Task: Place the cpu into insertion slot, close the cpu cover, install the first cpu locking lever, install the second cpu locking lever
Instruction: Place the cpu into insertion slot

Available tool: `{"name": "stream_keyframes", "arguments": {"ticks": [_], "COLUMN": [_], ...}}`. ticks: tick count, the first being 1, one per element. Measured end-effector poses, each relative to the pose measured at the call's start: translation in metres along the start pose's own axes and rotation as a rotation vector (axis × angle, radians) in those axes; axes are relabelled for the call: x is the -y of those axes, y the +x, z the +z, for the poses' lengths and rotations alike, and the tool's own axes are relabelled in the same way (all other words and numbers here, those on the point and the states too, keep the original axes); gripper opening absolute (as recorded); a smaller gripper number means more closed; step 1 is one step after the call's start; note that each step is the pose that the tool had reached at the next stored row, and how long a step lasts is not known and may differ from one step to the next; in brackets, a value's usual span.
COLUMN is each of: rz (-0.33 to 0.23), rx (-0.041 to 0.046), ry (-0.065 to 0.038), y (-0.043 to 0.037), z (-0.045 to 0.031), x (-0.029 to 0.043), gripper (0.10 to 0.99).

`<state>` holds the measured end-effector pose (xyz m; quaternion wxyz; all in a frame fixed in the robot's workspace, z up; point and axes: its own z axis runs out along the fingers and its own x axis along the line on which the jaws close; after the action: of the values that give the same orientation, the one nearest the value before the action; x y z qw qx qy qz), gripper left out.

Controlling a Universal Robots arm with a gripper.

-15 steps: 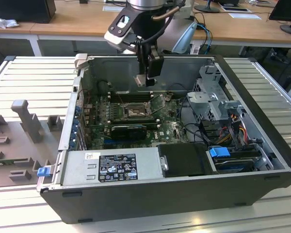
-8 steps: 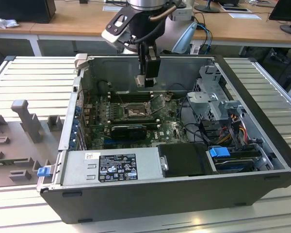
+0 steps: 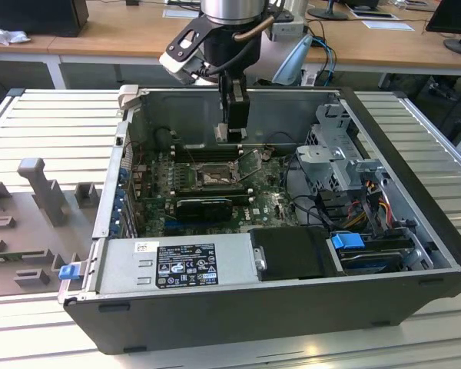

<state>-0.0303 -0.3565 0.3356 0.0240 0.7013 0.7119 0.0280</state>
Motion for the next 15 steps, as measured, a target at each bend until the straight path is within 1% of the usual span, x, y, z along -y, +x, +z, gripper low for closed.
{"name": "stream_keyframes", "arguments": {"ticks": [1, 9, 11, 15], "rz": [0.0, 0.001, 0.001, 0.001], "rx": [0.0001, 0.0, 0.0001, 0.0001], "ry": [0.001, 0.003, 0.004, 0.004], "y": [0.0, -0.0001, -0.0001, -0.0001], "z": [0.0029, 0.0153, 0.0196, 0.0245], "x": [0.0002, 0.0011, 0.0014, 0.0018], "gripper": [0.525, 0.525, 0.525, 0.525]}}
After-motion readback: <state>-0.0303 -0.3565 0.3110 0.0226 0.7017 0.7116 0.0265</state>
